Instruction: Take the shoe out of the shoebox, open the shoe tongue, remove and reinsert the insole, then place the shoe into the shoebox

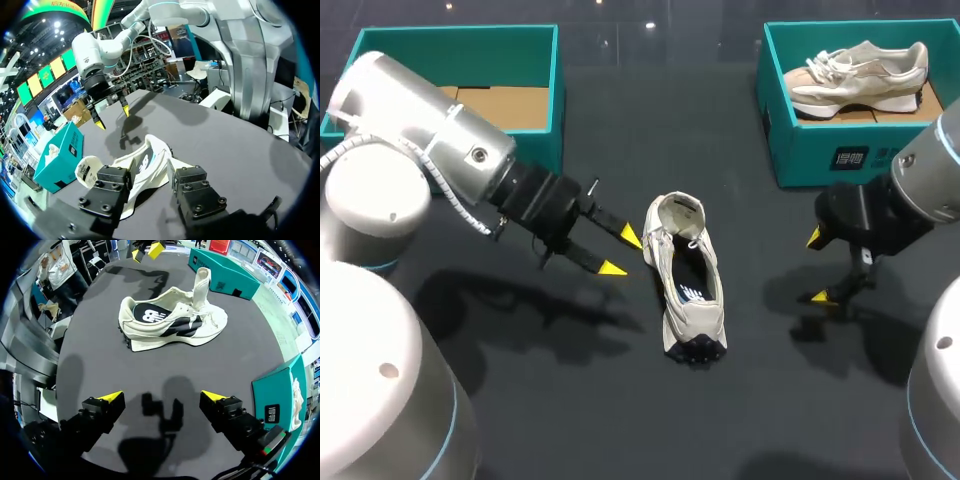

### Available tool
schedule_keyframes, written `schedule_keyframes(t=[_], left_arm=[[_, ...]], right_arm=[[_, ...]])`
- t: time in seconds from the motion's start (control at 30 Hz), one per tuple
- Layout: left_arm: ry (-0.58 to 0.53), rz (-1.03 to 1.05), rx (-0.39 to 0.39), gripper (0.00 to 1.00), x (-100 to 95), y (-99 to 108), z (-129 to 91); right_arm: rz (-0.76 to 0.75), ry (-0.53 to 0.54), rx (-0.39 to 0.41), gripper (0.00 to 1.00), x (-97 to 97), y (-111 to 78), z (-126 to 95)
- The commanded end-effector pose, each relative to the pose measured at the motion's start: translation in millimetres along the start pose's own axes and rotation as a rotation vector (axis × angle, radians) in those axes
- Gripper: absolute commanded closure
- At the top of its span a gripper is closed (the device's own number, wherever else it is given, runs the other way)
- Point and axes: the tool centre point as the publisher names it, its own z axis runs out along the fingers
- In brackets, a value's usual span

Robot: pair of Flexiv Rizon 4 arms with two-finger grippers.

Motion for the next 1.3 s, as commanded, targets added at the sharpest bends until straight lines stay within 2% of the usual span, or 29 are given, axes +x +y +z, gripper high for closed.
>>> schedule_keyframes(t=[0.03, 0.1, 0.17, 0.27, 0.33, 0.43, 0.97, 1.17, 1.3], left_arm=[[0.083, 0.008, -0.024, 0.63, 0.7, -2, -26], [0.114, 0.020, -0.037, 0.70, 1.1, -1, -31], [0.143, 0.035, -0.047, 1.00, 0.5, 0, -37], [0.193, 0.059, -0.060, 1.00, -0.8, 2, -44], [0.242, 0.076, -0.078, 1.00, -1.2, 3, -50], [0.336, 0.093, -0.121, 1.00, -4.5, 5, -59], [0.336, 0.093, -0.121, 1.00, -4.5, 5, -59], [0.476, 0.237, -0.154, 1.00, -15.8, 3, -59], [0.555, 0.312, -0.215, 1.00, -21.9, 2, -61]], right_arm=[[-0.001, -0.004, 0.001, 0.00, 3.0, -0.6, -2], [-0.001, -0.004, 0.001, 0.00, 3.0, -0.6, -2], [0.001, -0.005, 0.002, 0.00, 2.5, -3.1, -5], [0.018, -0.028, 0.007, 0.00, 2.7, -17.3, -19], [0.041, -0.045, 0.040, 0.00, 3.2, -28.7, -29], [0.014, -0.058, 0.039, 0.00, 2.4, -47.2, -40], [0.014, -0.058, 0.039, 0.00, 2.4, -47.2, -40], [0.014, -0.058, 0.039, 0.00, 2.4, -47.2, -40], [0.014, -0.058, 0.039, 0.00, 2.4, -47.2, -40]])
